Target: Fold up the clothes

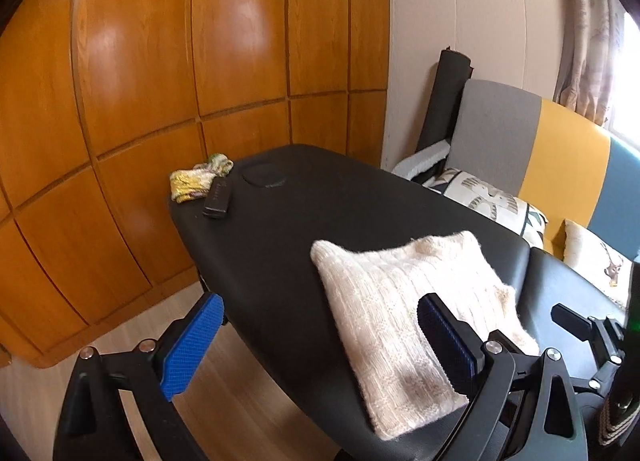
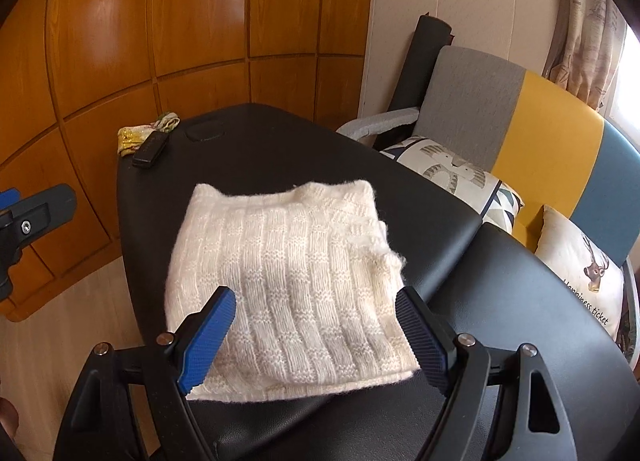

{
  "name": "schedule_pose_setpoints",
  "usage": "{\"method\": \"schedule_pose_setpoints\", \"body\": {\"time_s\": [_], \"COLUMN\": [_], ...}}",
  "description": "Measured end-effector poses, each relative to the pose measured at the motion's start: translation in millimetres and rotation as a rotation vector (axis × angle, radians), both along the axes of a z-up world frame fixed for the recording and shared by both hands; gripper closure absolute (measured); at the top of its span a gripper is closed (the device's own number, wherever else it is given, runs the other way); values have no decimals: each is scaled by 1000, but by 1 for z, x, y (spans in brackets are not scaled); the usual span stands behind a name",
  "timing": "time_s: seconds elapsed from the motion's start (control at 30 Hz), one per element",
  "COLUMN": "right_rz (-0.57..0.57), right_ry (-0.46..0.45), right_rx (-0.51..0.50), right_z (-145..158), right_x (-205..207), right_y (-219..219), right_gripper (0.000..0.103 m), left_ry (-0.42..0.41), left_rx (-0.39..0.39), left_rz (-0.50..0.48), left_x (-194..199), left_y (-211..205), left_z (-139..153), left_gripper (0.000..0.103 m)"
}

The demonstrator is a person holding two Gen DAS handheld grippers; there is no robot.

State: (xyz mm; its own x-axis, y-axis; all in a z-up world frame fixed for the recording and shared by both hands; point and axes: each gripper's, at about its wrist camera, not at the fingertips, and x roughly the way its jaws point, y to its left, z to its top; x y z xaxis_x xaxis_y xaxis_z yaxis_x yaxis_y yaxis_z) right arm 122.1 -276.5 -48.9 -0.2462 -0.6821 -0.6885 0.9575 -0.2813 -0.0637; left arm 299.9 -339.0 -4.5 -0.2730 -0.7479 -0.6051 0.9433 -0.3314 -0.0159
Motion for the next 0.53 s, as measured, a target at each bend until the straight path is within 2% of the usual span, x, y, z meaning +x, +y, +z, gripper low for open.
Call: {"method": "schedule_pose_setpoints", "body": {"time_s": [0.37,0.53], "right_rz": [12,2], "right_ry": [15,16], "right_rx": [30,39], "right_z": [-5,-7], "right_x": [3,0], "right_y": [-2,-3], "right_gripper": [19,19], "left_ry": [16,16], "left_rx": [68,40], "left_rz": [-19,-13], "left_x": [1,2], "left_y": [-8,-6], "left_z": [-3,-2], "left_gripper": [4,10]}}
